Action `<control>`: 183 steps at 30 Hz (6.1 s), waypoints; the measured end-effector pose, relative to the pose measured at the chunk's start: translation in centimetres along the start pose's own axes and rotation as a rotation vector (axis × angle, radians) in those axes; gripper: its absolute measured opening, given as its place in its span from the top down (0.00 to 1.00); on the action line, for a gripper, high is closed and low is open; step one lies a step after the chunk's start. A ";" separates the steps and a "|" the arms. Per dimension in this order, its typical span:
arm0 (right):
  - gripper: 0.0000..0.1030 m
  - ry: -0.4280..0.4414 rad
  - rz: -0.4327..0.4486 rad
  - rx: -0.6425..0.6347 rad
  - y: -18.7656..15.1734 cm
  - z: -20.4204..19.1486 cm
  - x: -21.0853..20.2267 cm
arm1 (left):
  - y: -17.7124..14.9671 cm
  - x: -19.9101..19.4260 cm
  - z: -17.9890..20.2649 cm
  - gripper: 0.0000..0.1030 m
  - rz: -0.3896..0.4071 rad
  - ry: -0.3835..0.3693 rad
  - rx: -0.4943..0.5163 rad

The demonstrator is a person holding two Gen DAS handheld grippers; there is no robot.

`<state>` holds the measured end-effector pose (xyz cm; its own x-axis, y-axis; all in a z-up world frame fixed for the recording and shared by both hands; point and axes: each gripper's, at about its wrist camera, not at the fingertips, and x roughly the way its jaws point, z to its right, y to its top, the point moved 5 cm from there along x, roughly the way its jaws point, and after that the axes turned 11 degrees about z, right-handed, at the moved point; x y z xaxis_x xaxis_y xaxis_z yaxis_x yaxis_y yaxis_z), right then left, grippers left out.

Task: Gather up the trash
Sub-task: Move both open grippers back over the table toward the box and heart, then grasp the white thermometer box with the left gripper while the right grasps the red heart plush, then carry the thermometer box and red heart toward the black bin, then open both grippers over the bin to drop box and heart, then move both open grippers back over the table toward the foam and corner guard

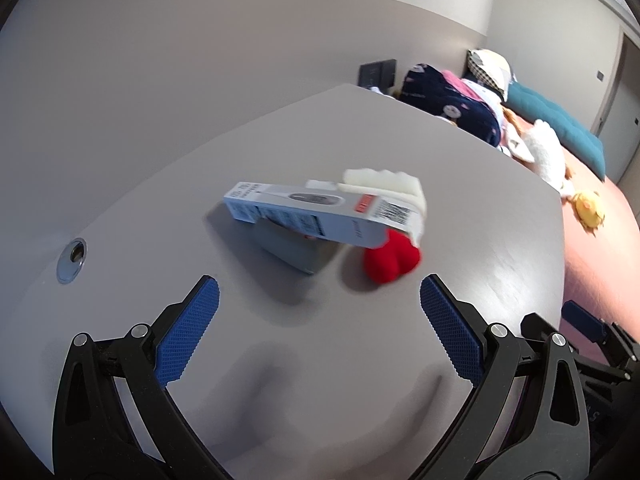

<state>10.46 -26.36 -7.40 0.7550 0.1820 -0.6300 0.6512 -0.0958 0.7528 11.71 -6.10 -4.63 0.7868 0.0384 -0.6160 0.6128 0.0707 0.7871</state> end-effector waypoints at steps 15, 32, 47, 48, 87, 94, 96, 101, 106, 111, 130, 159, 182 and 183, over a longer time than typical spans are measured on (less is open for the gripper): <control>0.26 0.078 -0.021 -0.098 1.6 -5.6 3.9 | 4.2 4.8 -3.8 0.06 -0.057 -0.021 -0.105; 0.26 0.131 -0.048 -0.177 1.7 -9.5 6.6 | 4.0 11.1 -6.3 0.23 -0.272 -0.077 -0.384; 0.53 0.102 -0.078 -0.248 1.1 -10.2 9.0 | 4.1 12.5 -6.6 0.50 -0.283 -0.152 -0.455; 0.53 0.105 -0.077 -0.243 1.1 -10.2 8.9 | 4.1 12.6 -6.5 0.52 -0.282 -0.168 -0.459; 0.53 0.078 0.052 -0.097 3.0 -4.4 -0.4 | 7.6 0.6 1.9 0.74 -0.031 -0.358 -0.161; 0.53 0.046 0.076 -0.075 2.5 -2.1 -3.2 | 6.4 -1.4 5.1 0.74 -0.027 -0.397 -0.116; 0.53 0.033 0.082 -0.067 2.3 -1.3 -4.1 | 6.1 -1.8 5.8 0.74 -0.028 -0.408 -0.109; 0.53 0.006 0.096 -0.046 1.8 0.7 -5.8 | 5.2 -2.9 8.3 0.74 -0.036 -0.442 -0.088; 0.53 -0.019 0.113 -0.015 1.4 2.8 -7.6 | 4.5 -3.9 10.4 0.74 -0.041 -0.473 -0.069; 0.53 -0.044 0.127 0.010 0.9 4.8 -9.2 | 3.5 -5.0 12.7 0.74 -0.049 -0.498 -0.037; 0.53 -0.158 0.179 0.135 -1.1 12.9 -14.4 | -1.0 -8.3 22.3 0.73 -0.107 -0.621 0.101; 0.28 -0.339 0.200 0.391 -4.6 24.1 -18.4 | -6.6 -7.9 28.9 0.10 -0.173 -0.570 0.318; 0.25 -0.316 0.180 0.356 -4.3 21.8 -16.8 | -6.4 -7.0 25.2 0.09 -0.120 -0.467 0.345; 0.25 -0.314 0.179 0.354 -4.2 21.7 -16.7 | -6.4 -7.0 25.1 0.09 -0.116 -0.466 0.351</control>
<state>-3.26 -50.23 -4.15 0.8084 -0.1651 -0.5650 0.4545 -0.4349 0.7774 4.12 -31.87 -4.51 0.6140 -0.3969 -0.6823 0.6224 -0.2882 0.7277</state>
